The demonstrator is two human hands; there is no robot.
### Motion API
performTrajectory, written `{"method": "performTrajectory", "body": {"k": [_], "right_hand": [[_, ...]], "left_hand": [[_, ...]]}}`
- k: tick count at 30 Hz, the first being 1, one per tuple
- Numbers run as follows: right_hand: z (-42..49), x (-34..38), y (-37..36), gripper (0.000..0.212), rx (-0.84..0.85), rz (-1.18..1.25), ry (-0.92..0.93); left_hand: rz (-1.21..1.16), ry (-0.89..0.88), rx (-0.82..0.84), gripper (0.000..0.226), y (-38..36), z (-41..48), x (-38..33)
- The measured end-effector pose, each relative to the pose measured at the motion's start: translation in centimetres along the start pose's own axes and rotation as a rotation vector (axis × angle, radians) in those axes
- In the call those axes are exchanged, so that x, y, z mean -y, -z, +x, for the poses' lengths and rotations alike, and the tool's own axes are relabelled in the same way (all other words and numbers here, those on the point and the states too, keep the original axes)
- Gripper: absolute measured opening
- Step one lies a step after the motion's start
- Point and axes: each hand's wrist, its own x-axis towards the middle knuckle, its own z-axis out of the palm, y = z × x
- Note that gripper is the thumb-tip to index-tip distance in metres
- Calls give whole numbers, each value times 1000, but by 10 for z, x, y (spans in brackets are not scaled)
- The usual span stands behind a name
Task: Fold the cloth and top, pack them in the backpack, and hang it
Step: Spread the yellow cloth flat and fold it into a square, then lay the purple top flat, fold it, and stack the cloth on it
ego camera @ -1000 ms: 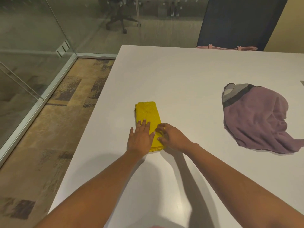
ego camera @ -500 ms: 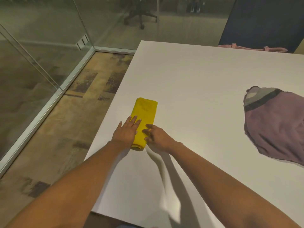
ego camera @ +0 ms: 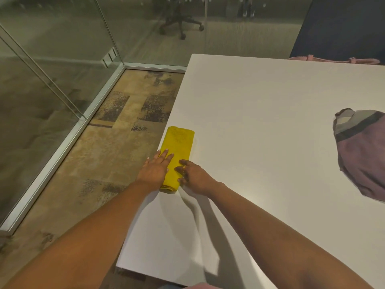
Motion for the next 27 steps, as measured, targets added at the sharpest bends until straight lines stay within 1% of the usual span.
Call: {"method": "performTrajectory", "body": {"k": [7,12,15,17,19,23,27], "right_hand": [[2,6,2,46,-23,-7,-10],[-12,8,9,47,-85,54,-34],[-28,1,20,47,-143,74,-76],[-42,-11,30,46,-172,87,-127],[-60,-28,42,44,-198,101,-187],[-105,-67,67,39,-272,91,-318],[-150,-110,86,38,-321,45,-444]], "left_hand": [[-25,16,-29,52,0,0,4],[-154,81,-197,42,3,1,-5],[-160,58,-320,37,7,4,-20],[-165,17,-358,36,8,7,-37],[-197,-44,-344,35,9,12,-61],[-191,-150,-182,40,8,25,-120],[-160,-255,-68,45,2,36,-179]]}}
